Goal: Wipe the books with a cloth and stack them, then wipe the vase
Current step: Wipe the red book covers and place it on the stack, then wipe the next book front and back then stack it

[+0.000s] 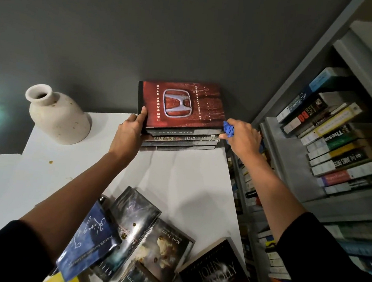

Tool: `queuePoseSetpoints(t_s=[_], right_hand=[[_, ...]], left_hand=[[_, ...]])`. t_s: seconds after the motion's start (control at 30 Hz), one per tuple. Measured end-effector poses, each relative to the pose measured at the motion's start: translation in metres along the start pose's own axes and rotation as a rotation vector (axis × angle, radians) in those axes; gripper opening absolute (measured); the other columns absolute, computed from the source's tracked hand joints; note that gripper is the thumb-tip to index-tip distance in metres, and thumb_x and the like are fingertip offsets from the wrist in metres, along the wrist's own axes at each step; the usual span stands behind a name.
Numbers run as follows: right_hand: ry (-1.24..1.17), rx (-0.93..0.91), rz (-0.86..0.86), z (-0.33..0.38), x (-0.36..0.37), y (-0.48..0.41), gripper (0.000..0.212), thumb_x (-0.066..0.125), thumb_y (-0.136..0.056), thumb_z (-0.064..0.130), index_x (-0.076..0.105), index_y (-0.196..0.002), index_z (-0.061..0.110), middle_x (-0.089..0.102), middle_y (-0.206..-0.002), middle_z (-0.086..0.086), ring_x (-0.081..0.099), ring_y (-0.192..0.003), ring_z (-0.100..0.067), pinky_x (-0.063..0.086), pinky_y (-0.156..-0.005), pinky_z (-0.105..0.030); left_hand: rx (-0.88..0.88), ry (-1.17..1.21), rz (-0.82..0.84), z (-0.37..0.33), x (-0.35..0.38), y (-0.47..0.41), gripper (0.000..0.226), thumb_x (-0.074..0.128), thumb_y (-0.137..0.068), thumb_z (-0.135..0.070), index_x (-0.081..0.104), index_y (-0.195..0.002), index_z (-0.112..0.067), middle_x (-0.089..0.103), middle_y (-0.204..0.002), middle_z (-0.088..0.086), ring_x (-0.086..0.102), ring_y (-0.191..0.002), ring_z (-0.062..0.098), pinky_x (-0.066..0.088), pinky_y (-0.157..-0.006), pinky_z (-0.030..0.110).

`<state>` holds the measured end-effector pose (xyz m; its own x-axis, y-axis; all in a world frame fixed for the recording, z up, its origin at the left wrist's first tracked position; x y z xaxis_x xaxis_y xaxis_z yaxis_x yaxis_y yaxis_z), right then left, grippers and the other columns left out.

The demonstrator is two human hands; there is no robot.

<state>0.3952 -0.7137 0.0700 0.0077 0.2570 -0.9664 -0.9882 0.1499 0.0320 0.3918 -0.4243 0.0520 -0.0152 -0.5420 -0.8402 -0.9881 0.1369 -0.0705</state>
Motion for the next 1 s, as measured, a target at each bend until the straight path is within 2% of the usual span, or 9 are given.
queuePoseSetpoints(t_s=[0.2,0.3,0.37,0.47,0.57,0.7,0.83,0.93,1.0], right_hand=[[-0.039,0.078,0.009,-0.003,0.002,0.005,0.039,0.071,-0.085,0.035,0.059,-0.119,0.019,0.065,-0.112,-0.010,0.058,-0.105,-0.035,0.043,-0.079,-0.035],[-0.160,0.150,-0.014,-0.011,0.000,0.025,0.040,0.073,-0.082,0.035,0.058,-0.119,0.025,0.065,-0.111,-0.011,0.059,-0.104,-0.037,0.047,-0.080,-0.039],[-0.247,0.194,-0.031,-0.021,-0.004,0.048,0.037,0.073,-0.080,0.035,0.060,-0.113,0.024,0.067,-0.105,-0.010,0.060,-0.099,-0.035,0.050,-0.078,-0.040],[-0.336,0.239,0.005,-0.036,-0.006,0.095,0.033,0.073,-0.076,0.049,0.061,-0.085,0.019,0.066,-0.084,-0.007,0.061,-0.081,-0.031,0.054,-0.070,-0.042],[-0.382,0.317,0.100,-0.059,0.000,0.158,0.040,0.072,-0.073,0.058,0.052,-0.064,0.024,0.054,-0.064,-0.001,0.056,-0.067,-0.027,0.051,-0.065,-0.041],[-0.448,0.443,0.206,-0.086,0.014,0.248,0.045,0.068,-0.077,0.055,0.043,-0.055,0.026,0.039,-0.051,0.001,0.040,-0.052,-0.019,0.040,-0.062,-0.037],[-0.513,0.703,0.268,-0.121,0.032,0.340,0.048,0.072,-0.083,0.038,0.042,-0.051,0.018,0.047,-0.056,-0.005,0.050,-0.060,-0.024,0.042,-0.067,-0.036],[-0.435,0.825,0.343,-0.143,0.053,0.401,0.038,0.073,-0.079,0.046,0.063,-0.075,0.010,0.063,-0.087,-0.015,0.063,-0.094,-0.029,0.046,-0.080,-0.033],[-0.441,0.882,0.318,-0.153,0.067,0.431,0.039,0.075,-0.078,0.042,0.066,-0.088,0.005,0.063,-0.093,-0.016,0.063,-0.098,-0.028,0.046,-0.081,-0.032]], left_hand=[[-0.044,0.013,0.015,-0.005,0.002,0.003,0.078,0.063,-0.092,-0.009,0.017,-0.155,-0.012,0.047,-0.129,0.023,0.051,-0.115,0.038,0.043,-0.098,0.043],[-0.044,0.001,0.021,-0.008,0.008,0.022,0.086,0.064,-0.091,-0.007,0.007,-0.155,-0.009,0.026,-0.150,0.025,0.035,-0.134,0.041,0.040,-0.107,0.051],[-0.013,0.011,-0.032,-0.017,0.010,0.048,0.084,0.063,-0.091,-0.007,0.008,-0.155,-0.006,0.019,-0.153,0.027,0.026,-0.138,0.043,0.042,-0.103,0.056],[0.015,0.045,-0.042,-0.040,0.015,0.094,0.074,0.062,-0.091,-0.006,0.021,-0.152,-0.006,0.029,-0.146,0.025,0.032,-0.130,0.040,0.049,-0.091,0.052],[0.067,0.068,0.006,-0.064,0.026,0.144,0.060,0.060,-0.092,-0.009,0.034,-0.146,-0.004,0.037,-0.140,0.022,0.036,-0.124,0.037,0.048,-0.090,0.047],[0.112,0.234,0.331,-0.082,0.070,0.197,0.031,0.058,-0.095,-0.016,0.058,-0.123,-0.002,0.066,-0.112,0.018,0.061,-0.103,0.033,0.050,-0.088,0.041],[0.136,0.226,0.531,-0.093,0.105,0.228,0.024,0.057,-0.097,-0.018,0.064,-0.111,-0.001,0.068,-0.108,0.021,0.064,-0.100,0.035,0.046,-0.085,0.033],[0.148,0.175,0.615,-0.102,0.121,0.234,0.027,0.049,-0.101,-0.021,0.062,-0.111,0.000,0.064,-0.110,0.024,0.060,-0.103,0.037,0.042,-0.084,0.034],[0.123,0.135,0.676,-0.105,0.130,0.235,0.031,0.043,-0.103,-0.026,0.060,-0.113,-0.002,0.064,-0.111,0.022,0.060,-0.104,0.036,0.041,-0.083,0.034]])
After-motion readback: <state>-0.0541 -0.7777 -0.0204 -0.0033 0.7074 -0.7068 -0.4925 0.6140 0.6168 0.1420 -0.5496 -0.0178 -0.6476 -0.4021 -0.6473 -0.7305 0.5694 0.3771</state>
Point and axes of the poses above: each hand's wrist, its own y-axis away from the middle knuckle, its own x-axis out of the palm, z = x × y, the point moved 7 cm from there along -y, towards the middle knuckle
